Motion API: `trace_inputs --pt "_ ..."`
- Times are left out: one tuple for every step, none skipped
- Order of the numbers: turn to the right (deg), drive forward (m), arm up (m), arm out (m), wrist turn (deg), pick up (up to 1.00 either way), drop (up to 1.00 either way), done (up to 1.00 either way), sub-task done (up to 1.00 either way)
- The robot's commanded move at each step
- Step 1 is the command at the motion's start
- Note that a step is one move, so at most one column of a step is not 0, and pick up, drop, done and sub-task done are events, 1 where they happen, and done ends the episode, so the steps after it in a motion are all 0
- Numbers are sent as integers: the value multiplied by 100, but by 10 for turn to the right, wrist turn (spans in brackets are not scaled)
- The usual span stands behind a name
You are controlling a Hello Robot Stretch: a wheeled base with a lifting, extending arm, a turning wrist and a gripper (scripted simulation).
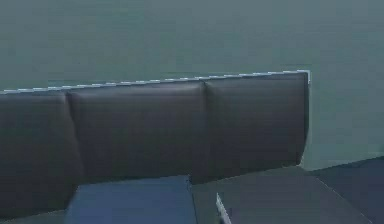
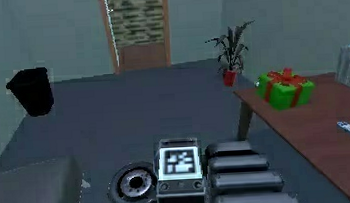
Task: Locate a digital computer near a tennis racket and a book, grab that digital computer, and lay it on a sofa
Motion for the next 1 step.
trace_inputs --pt "-450 0 0 0 0 0 0 0 0"
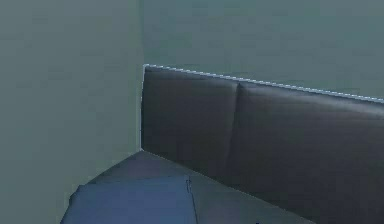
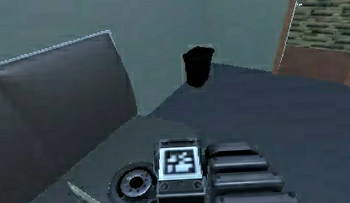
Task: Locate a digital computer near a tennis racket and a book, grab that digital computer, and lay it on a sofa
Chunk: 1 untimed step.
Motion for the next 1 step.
trace_inputs --pt "-180 0 0 0 0 0 0 0 0"
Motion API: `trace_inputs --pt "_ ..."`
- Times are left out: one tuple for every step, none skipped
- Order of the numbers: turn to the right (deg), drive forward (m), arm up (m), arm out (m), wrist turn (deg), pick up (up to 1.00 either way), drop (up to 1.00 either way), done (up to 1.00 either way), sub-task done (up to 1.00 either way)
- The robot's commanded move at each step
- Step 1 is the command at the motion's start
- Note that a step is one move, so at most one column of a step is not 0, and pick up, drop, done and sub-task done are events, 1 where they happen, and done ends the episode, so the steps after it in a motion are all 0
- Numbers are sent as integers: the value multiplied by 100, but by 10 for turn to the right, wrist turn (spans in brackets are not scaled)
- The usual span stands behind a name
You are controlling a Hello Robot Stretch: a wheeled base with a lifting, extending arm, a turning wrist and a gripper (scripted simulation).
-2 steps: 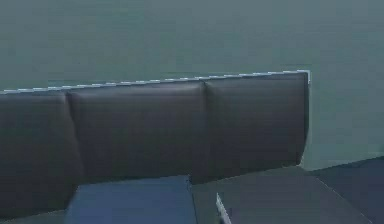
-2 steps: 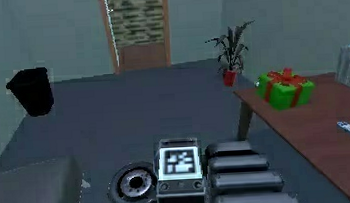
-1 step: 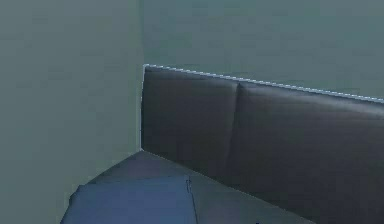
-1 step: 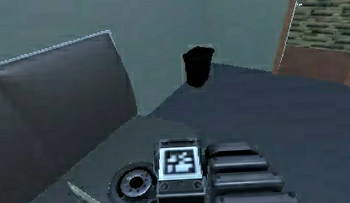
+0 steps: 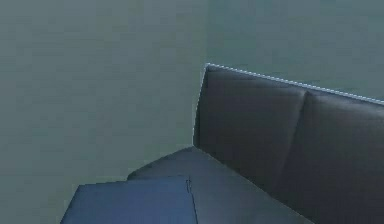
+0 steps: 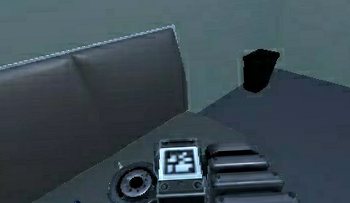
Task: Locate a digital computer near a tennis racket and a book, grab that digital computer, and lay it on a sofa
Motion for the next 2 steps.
trace_inputs --pt "-30 0 0 0 0 0 0 0 0" --pt "0 0 0 30 0 0 0 0 0"
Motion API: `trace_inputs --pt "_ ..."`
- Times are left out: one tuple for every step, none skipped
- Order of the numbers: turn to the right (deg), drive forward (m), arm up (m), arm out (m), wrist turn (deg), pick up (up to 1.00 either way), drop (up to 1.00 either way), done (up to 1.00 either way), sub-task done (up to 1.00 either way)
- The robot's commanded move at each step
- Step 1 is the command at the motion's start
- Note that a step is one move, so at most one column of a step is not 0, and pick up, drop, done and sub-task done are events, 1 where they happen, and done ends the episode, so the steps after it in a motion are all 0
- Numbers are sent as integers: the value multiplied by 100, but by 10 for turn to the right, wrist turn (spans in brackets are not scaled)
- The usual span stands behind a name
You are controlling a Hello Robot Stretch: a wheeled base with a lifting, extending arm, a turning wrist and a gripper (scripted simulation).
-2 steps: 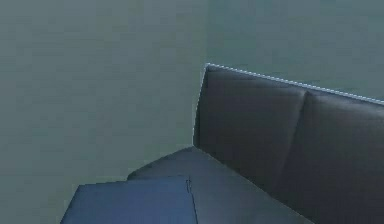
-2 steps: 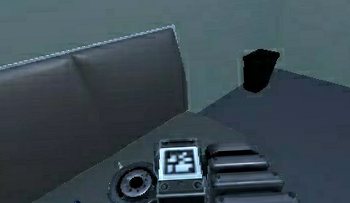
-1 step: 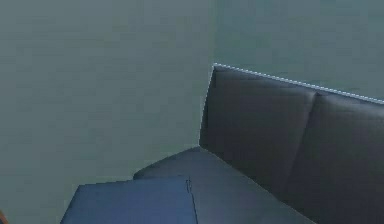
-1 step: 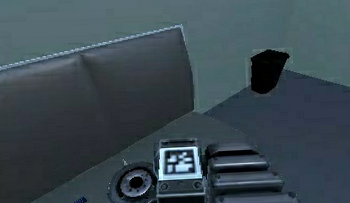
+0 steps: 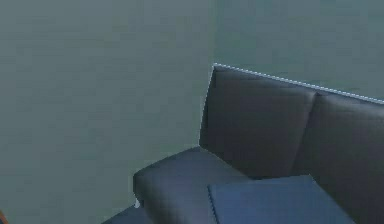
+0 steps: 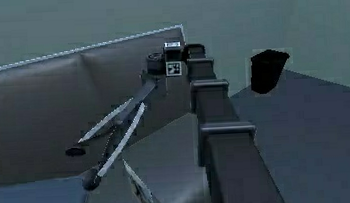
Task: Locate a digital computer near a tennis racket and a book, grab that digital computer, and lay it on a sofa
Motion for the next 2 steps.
trace_inputs --pt "0 0 0 0 390 0 0 0 0" --pt "0 0 -40 0 0 0 0 0 0"
